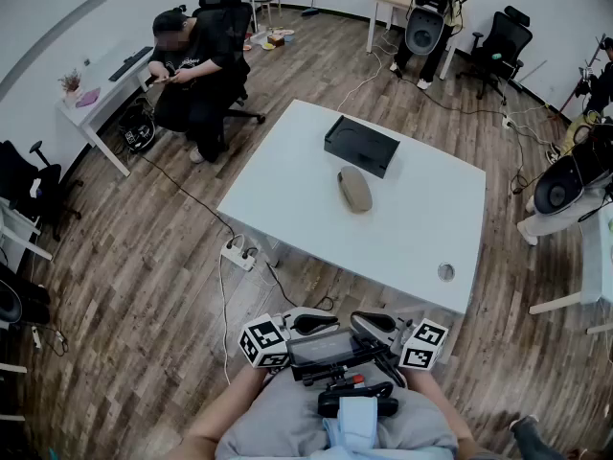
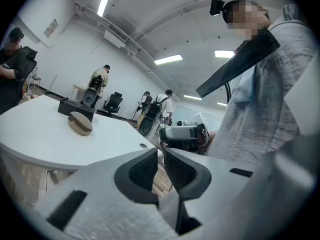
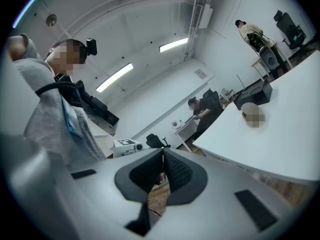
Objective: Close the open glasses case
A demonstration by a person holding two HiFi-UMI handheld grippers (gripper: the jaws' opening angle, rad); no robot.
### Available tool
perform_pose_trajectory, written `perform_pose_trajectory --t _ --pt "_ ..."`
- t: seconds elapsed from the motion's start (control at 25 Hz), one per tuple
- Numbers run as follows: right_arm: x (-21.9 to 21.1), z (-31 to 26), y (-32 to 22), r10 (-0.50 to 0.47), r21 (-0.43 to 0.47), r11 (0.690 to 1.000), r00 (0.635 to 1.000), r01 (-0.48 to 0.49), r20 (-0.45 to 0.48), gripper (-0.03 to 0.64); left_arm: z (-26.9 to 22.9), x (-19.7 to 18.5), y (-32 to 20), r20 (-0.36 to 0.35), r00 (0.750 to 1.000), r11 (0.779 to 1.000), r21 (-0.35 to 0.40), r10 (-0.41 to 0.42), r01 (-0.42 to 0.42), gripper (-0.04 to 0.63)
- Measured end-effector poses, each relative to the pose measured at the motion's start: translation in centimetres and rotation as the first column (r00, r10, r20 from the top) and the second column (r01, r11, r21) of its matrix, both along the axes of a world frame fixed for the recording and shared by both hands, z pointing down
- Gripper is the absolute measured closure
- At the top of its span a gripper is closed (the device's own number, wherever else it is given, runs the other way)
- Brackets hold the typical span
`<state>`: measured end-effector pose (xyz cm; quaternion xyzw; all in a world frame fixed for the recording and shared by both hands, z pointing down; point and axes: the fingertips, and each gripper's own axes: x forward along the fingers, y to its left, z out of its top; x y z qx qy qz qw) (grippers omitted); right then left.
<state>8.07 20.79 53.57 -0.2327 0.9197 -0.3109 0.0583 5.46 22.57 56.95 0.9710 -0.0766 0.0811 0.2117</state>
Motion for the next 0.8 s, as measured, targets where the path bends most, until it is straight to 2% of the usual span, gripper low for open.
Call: perform_pose_trajectory --t 0.2,0.44,0.8 --pt "-0.3 0.0 -0.5 0.008 -0.005 1.0 1.0 -0.008 0.003 0.583 0.1 -0.3 -0.4 0.003 1.0 1.0 -0.003 0.009 -0.009 0.543" --pt "0.2 -0.2 -0.9 0.013 -0.039 0.999 0.996 -0.01 0.089 0.581 0.2 -0.2 -0.8 0.0 1.0 1.0 -0.011 0.011 -0.011 0.543" --pt "-1.5 0.2 -1.2 -0.05 -0.062 0.997 0.997 0.054 0.067 0.581 0.2 -0.7 -1.4 -0.007 1.0 1.0 -0.017 0.008 -0.008 0.543"
